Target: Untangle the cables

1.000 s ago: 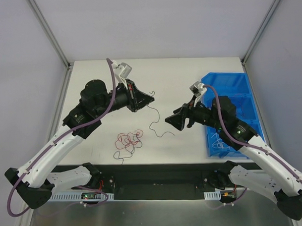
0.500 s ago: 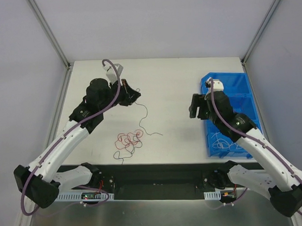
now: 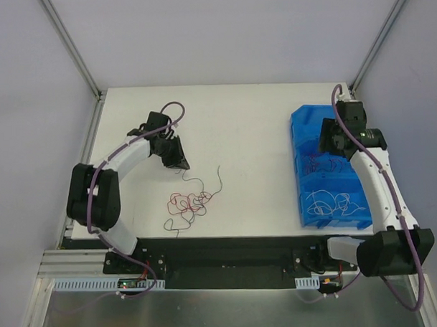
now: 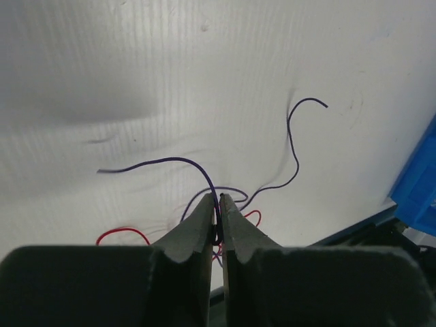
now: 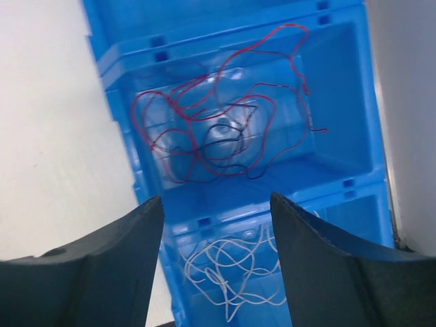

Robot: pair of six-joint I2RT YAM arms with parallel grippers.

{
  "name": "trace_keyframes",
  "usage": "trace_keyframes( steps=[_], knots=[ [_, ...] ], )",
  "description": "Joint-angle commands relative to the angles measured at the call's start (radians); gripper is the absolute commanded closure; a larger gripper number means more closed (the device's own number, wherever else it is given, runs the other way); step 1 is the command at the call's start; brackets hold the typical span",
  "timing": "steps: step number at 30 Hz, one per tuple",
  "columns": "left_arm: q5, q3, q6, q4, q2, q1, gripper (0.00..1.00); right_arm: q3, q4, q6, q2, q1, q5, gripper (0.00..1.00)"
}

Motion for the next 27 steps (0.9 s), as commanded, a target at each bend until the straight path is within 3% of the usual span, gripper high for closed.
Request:
trace_keyframes(
  steps=[1, 3, 7, 10, 16, 20, 24, 27],
  knots=[
    [0.107, 0.204, 0.097, -0.245, 0.165, 0.016, 0.90, 0.064, -0.047, -0.120, 0.105, -0.098, -0.073, 0.37],
    [0.100, 0.213, 0.123, -0.273, 0.187, 0.016, 0.83, 0.046, -0.018, -0.164, 0.153, -0.130, -0.090, 0.41],
    [0.083, 0.218, 0.133, -0.300, 0.146, 0.016, 0.53, -0.016, 0.060, -0.213, 0.223, -0.173, -0.139, 0.47],
    [0.057, 0.250, 0.169, -0.351, 0.110, 0.016, 0.38, -0.049, 0.101, -0.244, 0.273, -0.178, -0.112, 0.51],
    [0.037, 0.253, 0.208, -0.385, 0.060, 0.019, 0.36, -0.088, 0.226, -0.327, 0.345, -0.176, -0.110, 0.52],
    [0.031, 0.226, 0.229, -0.394, 0.012, 0.019, 0.24, -0.102, 0.305, -0.350, 0.388, -0.176, -0.079, 0.51],
    [0.026, 0.190, 0.238, -0.405, -0.037, 0.019, 0.20, -0.079, 0.355, -0.338, 0.447, -0.176, -0.051, 0.53],
    [0.023, 0.170, 0.246, -0.406, -0.066, 0.019, 0.20, -0.042, 0.364, -0.316, 0.489, -0.165, -0.064, 0.66]
  ],
)
